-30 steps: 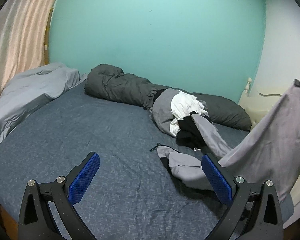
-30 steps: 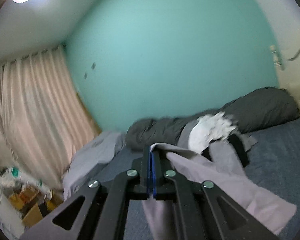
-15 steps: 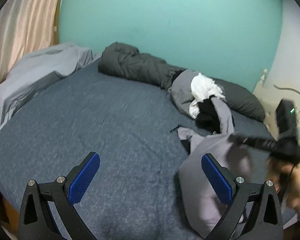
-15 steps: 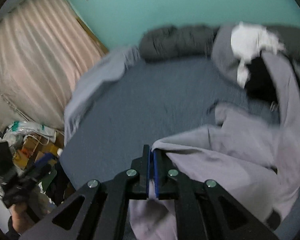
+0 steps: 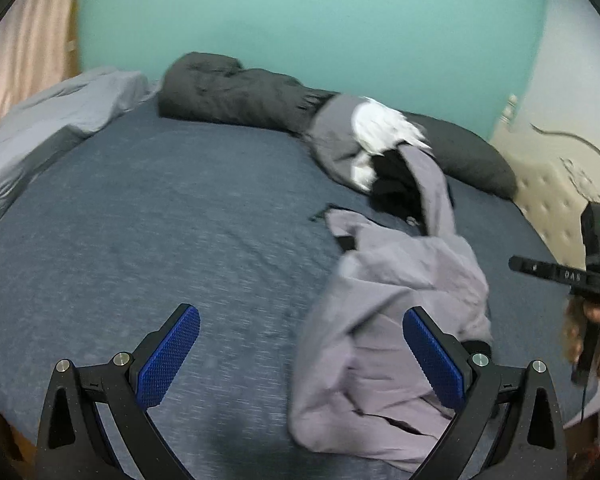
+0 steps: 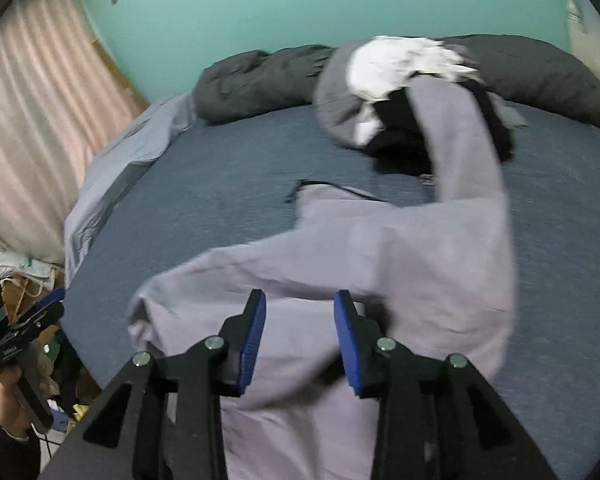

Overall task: Fold clothes
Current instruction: 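Lower the grey jacket onto the open bed with the right gripper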

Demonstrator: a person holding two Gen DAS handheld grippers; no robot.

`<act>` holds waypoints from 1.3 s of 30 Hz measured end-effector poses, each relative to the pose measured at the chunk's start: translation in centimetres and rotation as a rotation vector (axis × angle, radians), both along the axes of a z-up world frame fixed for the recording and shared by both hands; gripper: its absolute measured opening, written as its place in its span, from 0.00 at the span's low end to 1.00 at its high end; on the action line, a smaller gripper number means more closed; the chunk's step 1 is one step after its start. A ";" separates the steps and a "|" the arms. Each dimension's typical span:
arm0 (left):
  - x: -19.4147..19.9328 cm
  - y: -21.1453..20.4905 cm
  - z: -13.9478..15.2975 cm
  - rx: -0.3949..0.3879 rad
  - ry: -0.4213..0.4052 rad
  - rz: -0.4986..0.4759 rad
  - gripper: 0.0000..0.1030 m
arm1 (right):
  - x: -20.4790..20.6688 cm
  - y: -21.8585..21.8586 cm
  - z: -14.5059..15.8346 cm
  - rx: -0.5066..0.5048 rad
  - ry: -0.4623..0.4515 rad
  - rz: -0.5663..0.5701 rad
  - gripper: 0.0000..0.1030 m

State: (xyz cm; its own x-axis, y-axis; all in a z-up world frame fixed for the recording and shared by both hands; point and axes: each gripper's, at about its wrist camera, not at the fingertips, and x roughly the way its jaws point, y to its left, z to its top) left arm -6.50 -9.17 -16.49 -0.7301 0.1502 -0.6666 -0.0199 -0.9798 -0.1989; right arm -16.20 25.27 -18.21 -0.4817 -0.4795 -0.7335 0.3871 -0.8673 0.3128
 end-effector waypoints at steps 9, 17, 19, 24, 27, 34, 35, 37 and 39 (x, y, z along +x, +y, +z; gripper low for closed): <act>-1.3 9.1 -1.8 -0.029 -0.044 -0.165 1.00 | 1.5 6.7 -3.9 0.038 -0.042 -0.083 0.37; -2.8 16.8 -5.0 -0.116 -0.085 -0.313 1.00 | 1.9 8.9 -6.3 0.035 -0.071 -0.098 0.37; -3.2 18.1 -6.0 -0.141 -0.100 -0.333 1.00 | 1.9 9.3 -7.0 0.053 -0.076 -0.094 0.37; -4.2 19.7 -8.3 -0.166 -0.138 -0.349 1.00 | 1.6 10.0 -8.4 0.043 -0.100 -0.103 0.37; -4.8 20.0 -9.3 -0.172 -0.152 -0.346 1.00 | 1.4 10.0 -8.9 0.040 -0.107 -0.096 0.37; -6.2 20.2 -11.5 -0.203 -0.185 -0.365 0.93 | 0.9 9.0 -10.0 0.045 -0.126 -0.077 0.37; -6.3 20.1 -11.8 -0.210 -0.192 -0.372 0.90 | 0.8 8.8 -10.1 0.047 -0.127 -0.073 0.37; -6.6 19.9 -12.5 -0.222 -0.202 -0.379 0.79 | 0.7 8.2 -10.5 0.053 -0.132 -0.062 0.37; -6.8 19.6 -13.0 -0.232 -0.210 -0.380 0.69 | 0.5 7.6 -11.0 0.064 -0.140 -0.046 0.37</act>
